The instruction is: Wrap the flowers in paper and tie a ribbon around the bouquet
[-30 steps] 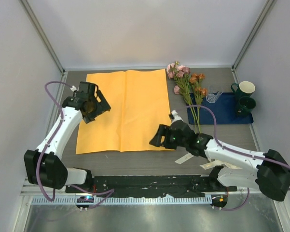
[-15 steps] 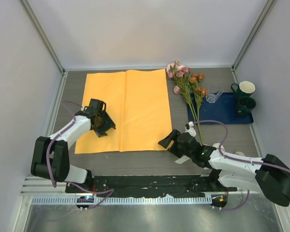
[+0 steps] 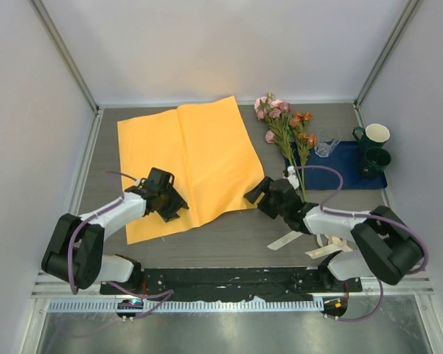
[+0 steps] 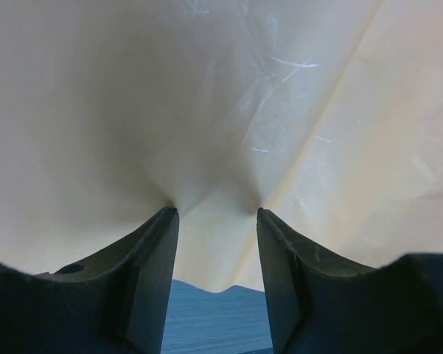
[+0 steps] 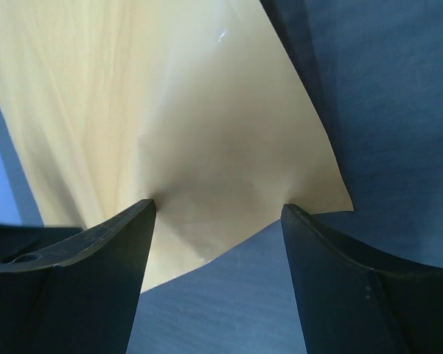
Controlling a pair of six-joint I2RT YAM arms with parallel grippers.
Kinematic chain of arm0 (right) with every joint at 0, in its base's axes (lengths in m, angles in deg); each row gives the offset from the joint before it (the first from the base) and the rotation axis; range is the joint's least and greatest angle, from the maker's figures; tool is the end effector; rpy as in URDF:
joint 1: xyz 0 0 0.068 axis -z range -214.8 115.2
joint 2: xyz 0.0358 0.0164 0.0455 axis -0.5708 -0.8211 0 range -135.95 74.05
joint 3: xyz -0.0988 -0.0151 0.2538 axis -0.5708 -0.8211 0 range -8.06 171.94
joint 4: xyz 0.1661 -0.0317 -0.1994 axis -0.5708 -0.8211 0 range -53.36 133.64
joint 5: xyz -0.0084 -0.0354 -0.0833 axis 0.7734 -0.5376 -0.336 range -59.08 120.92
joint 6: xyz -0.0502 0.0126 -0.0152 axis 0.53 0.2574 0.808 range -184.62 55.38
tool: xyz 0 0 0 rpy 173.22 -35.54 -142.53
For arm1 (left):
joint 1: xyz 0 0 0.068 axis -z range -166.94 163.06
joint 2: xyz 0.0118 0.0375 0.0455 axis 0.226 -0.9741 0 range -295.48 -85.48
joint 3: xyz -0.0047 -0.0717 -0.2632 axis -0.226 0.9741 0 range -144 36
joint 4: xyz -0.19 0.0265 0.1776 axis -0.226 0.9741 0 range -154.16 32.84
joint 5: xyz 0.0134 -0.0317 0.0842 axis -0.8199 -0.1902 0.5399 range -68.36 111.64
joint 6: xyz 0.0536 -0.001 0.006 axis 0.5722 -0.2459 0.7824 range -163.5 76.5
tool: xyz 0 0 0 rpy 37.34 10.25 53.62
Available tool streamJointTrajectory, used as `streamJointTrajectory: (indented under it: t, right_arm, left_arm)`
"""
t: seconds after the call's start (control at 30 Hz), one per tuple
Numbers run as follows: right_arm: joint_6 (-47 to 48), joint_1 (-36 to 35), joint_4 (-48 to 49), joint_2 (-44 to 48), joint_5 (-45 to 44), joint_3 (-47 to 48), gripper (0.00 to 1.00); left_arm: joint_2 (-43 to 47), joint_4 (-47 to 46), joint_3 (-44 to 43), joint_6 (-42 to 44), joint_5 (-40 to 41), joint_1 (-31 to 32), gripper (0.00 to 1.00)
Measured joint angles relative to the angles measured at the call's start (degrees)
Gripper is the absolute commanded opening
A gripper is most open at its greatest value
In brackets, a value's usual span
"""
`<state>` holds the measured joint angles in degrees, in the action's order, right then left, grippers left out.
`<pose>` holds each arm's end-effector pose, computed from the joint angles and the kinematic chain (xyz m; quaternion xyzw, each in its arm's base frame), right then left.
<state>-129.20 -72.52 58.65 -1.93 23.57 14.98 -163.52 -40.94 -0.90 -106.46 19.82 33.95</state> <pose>0.1910 0.1419 0.1430 0.2357 0.8656 0.3049 0.3196 0.2207 -0.0855 0.1569 -0.3466 0.9112 -0.1598 0.1547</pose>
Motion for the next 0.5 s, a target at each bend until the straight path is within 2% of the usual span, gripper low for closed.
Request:
streamJointTrajectory:
  t: [0.13, 0.3, 0.4, 0.5]
  right_arm:
    - [8.79, 4.98, -0.46, -9.14, 2.8, 8.61, 0.76]
    - [18.12, 7.65, -3.1, -21.27, 8.81, 22.6, 0.77]
    - [22.62, 7.93, -4.81, -25.83, 11.82, 28.65, 0.78]
    - [26.47, 8.0, -8.26, -27.69, 13.09, 32.48, 0.79]
  left_arm:
    - [1.42, -4.9, 2.93, -5.99, -1.18, 4.57, 0.52]
    - [1.95, -9.79, 5.25, -13.55, -1.22, 13.42, 0.52]
    - [2.16, -11.52, 5.99, -17.05, -0.59, 17.77, 0.57]
    - [2.03, -11.04, 5.03, -18.21, 0.79, 20.44, 0.67]
